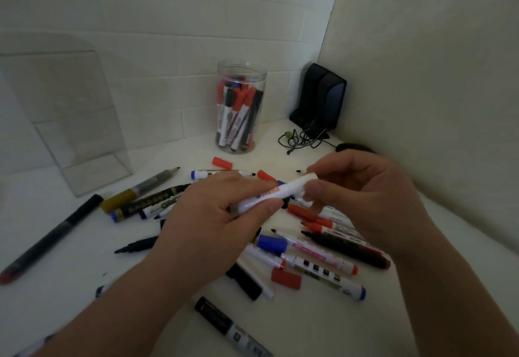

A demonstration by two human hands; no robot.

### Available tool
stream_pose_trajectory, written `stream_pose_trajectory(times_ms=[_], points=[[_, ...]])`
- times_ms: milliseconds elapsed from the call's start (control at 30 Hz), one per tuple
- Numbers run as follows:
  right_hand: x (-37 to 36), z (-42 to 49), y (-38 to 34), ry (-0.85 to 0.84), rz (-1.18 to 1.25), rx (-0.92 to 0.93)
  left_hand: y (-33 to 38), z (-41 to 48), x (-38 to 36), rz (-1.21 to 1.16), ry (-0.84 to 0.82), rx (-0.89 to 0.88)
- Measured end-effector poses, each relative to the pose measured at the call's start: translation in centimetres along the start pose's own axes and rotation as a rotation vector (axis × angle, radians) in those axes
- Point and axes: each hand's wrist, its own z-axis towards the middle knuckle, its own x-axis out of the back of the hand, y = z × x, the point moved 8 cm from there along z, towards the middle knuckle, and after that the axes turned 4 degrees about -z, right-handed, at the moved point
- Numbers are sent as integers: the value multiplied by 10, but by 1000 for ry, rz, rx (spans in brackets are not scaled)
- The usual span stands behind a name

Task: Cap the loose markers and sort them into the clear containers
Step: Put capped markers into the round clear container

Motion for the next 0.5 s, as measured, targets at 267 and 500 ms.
stream_pose_trajectory(times_ms=[267, 500], points=[[-12, -4, -5, -161, -110, -25, 4, 1, 2, 127, -59, -113], [-17, -1, 8, -152, 59, -196, 7, -2, 0, 261, 3, -202]])
